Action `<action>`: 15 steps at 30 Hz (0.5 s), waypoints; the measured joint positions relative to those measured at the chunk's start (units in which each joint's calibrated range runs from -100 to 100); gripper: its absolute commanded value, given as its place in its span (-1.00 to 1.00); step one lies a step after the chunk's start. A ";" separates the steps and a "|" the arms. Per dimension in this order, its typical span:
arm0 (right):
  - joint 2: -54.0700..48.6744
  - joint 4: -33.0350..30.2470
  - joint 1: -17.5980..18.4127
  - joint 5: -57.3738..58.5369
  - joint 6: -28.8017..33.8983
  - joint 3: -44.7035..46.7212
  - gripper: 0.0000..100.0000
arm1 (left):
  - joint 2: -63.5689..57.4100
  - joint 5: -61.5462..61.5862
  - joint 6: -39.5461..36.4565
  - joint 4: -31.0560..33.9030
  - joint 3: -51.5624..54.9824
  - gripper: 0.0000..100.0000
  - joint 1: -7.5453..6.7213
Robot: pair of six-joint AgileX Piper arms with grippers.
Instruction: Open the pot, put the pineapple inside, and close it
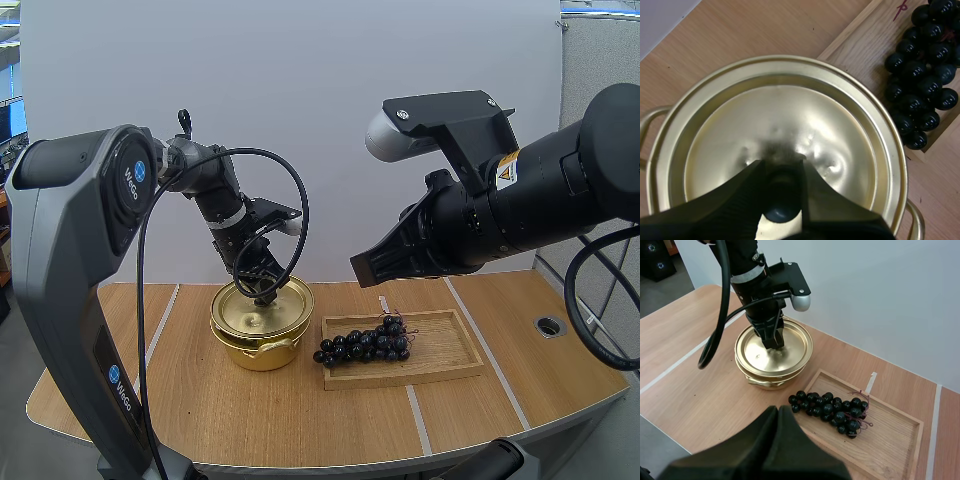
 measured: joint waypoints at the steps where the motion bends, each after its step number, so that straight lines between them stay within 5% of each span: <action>1: 0.00 0.00 0.00 0.00 0.00 0.00 -1.00 | 0.26 0.00 0.00 0.00 0.10 -1.00 0.00; 15: 0.00 0.00 0.00 0.00 0.00 0.00 -1.00 | 2.76 -2.44 0.00 0.00 1.14 -1.00 0.00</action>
